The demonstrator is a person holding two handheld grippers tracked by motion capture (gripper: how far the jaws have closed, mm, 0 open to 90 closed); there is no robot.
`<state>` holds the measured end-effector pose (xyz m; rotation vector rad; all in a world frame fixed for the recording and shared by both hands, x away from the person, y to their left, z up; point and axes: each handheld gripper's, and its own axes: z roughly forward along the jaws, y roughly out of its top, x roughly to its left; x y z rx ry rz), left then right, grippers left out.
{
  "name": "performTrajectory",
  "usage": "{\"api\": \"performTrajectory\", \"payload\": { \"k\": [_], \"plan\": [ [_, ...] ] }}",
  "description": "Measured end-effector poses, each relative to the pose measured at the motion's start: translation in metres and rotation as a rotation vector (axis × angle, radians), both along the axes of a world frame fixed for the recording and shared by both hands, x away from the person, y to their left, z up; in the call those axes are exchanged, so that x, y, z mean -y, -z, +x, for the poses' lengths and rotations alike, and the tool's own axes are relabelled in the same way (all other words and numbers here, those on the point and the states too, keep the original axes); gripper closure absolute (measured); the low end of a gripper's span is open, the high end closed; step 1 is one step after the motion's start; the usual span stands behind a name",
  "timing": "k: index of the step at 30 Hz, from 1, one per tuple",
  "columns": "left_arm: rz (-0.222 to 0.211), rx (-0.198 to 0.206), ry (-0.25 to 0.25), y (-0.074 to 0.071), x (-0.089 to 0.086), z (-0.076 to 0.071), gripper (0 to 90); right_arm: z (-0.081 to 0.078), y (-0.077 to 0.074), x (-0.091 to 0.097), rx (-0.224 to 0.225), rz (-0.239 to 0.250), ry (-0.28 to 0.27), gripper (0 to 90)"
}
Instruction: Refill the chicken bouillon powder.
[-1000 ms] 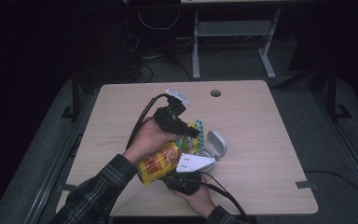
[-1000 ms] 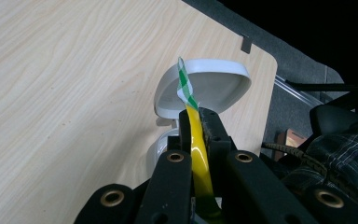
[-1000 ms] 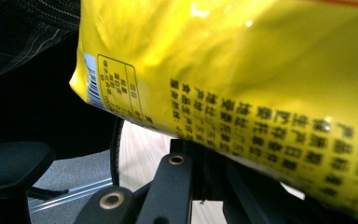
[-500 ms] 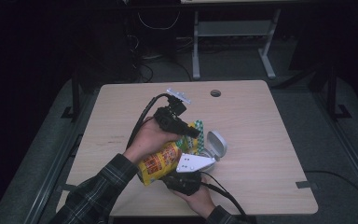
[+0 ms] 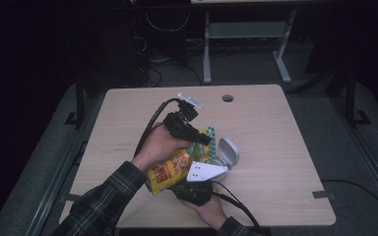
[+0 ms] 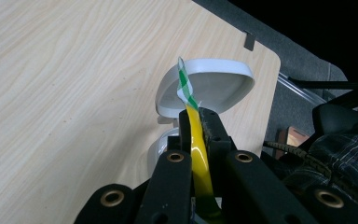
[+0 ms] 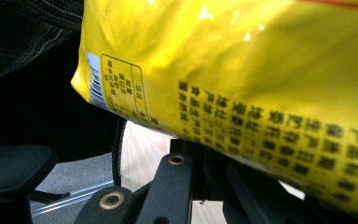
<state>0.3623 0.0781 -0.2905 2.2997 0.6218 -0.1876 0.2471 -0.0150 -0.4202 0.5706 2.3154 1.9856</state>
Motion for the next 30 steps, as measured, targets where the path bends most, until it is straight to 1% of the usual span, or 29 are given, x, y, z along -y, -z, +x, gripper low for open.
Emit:
{"api": "performTrajectory", "payload": {
  "k": [4, 30],
  "plan": [
    [0.002, -0.007, -0.003, 0.0, 0.0009, 0.0003, 90.0, -0.0001, 0.0001, 0.0001, -0.003, 0.006, 0.001, 90.0],
    [0.001, -0.005, -0.003, 0.0001, 0.0009, 0.0, 89.9, -0.0001, 0.0001, 0.0003, 0.0, 0.005, 0.001, 90.0]
  ]
}}
